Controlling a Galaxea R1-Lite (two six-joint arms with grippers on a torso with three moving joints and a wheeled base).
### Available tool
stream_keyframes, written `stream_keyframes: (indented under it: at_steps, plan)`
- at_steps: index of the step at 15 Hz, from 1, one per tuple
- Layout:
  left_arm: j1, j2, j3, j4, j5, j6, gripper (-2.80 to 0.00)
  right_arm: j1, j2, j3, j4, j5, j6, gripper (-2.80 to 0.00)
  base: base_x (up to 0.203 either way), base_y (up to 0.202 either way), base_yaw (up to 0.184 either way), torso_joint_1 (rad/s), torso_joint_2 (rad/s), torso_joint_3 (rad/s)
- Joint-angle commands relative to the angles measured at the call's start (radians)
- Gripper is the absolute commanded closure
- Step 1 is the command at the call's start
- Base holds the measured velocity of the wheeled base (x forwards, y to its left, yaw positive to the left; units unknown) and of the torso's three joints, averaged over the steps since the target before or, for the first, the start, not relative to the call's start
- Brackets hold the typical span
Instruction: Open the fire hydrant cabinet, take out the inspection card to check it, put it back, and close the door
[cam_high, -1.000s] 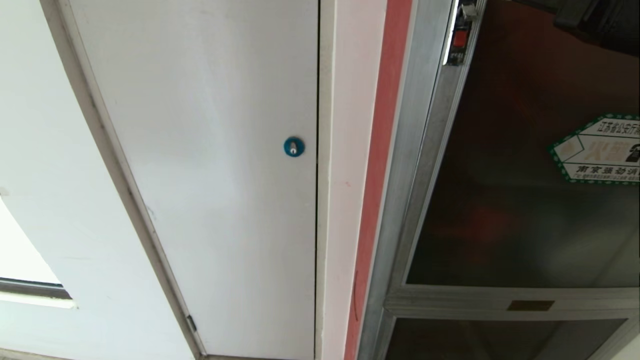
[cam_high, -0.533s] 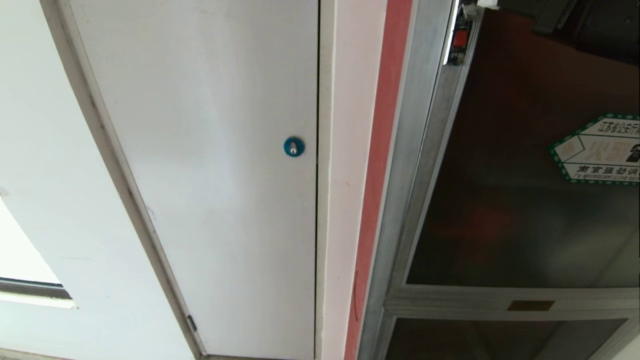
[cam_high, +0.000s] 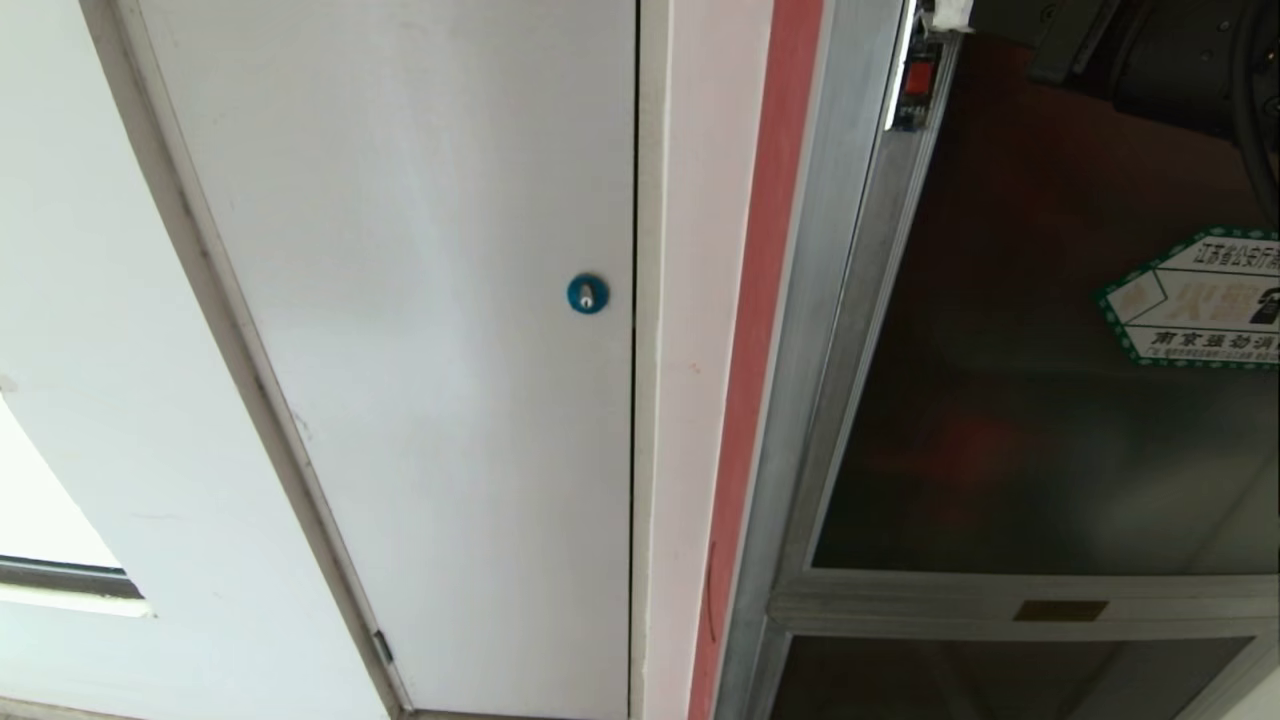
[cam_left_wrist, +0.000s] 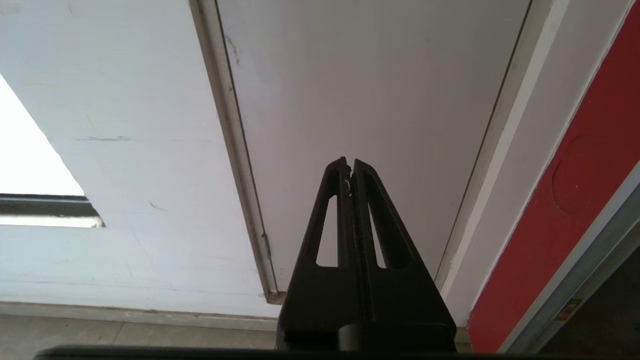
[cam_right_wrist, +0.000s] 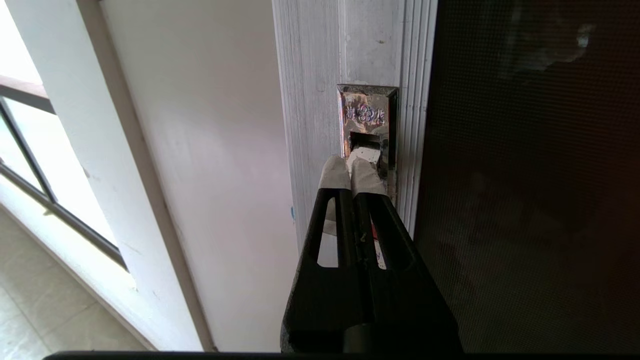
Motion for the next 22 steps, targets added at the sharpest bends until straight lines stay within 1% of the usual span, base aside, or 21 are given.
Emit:
stream_keyframes:
  at_steps: [1, 4, 8, 16, 22]
  plan:
    - [0.000, 0.000, 0.012, -0.001, 0.000, 0.000, 0.00, -0.014, 0.011, 0.000, 0.000, 0.002, 0.002, 0.00, 0.000, 0.000, 0.000, 0.000, 0.00, 0.000]
    - [0.000, 0.000, 0.012, -0.001, 0.000, 0.000, 0.00, -0.032, 0.014, 0.021, 0.000, 0.005, 0.007, 0.00, 0.000, 0.000, 0.000, 0.000, 0.00, 0.000]
    - [0.000, 0.000, 0.012, -0.001, 0.000, 0.000, 0.00, -0.035, 0.032, 0.037, -0.003, 0.005, 0.008, 0.00, 0.000, 0.000, 0.000, 0.000, 0.00, 0.000]
    - [0.000, 0.000, 0.012, -0.001, 0.000, 0.000, 0.00, -0.055, 0.062, 0.036, -0.017, 0.006, 0.008, 0.00, 0.000, 0.000, 0.000, 0.000, 0.00, 0.000]
    - [0.000, 0.000, 0.012, -0.001, 0.000, 0.000, 0.00, -0.060, 0.027, 0.036, -0.016, 0.013, 0.008, 0.00, 0.000, 0.000, 0.000, 0.000, 0.00, 0.000]
